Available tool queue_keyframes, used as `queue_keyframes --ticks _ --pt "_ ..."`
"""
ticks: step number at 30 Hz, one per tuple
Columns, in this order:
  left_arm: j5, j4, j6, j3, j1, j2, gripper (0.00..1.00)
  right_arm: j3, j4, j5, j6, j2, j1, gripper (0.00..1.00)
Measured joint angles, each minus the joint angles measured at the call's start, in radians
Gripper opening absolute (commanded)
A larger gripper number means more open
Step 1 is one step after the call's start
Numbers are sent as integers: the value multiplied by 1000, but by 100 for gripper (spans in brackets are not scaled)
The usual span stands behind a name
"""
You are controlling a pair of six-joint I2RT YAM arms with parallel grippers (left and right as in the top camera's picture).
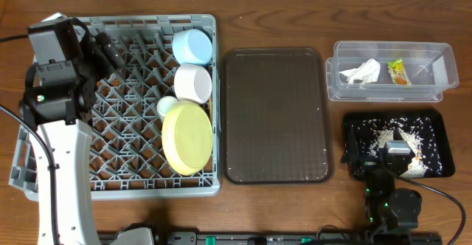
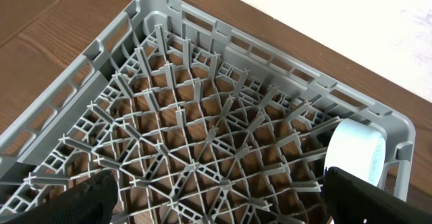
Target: Sort waste into correct bins and load items into the dishwasher rack
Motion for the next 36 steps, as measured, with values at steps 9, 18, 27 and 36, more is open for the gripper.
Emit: queue_keyframes --ticks 9,18,27,36 --pt "0 0 0 0 0 0 98 0 0 0 0 0 0 99" --pt "0 0 0 0 0 0 98 0 0 0 0 0 0 99" --pt "0 0 0 0 0 0 98 0 0 0 0 0 0 99" --pt "-58 -59 48 0 0 -3 98 0 0 0 -1 0 0 99"
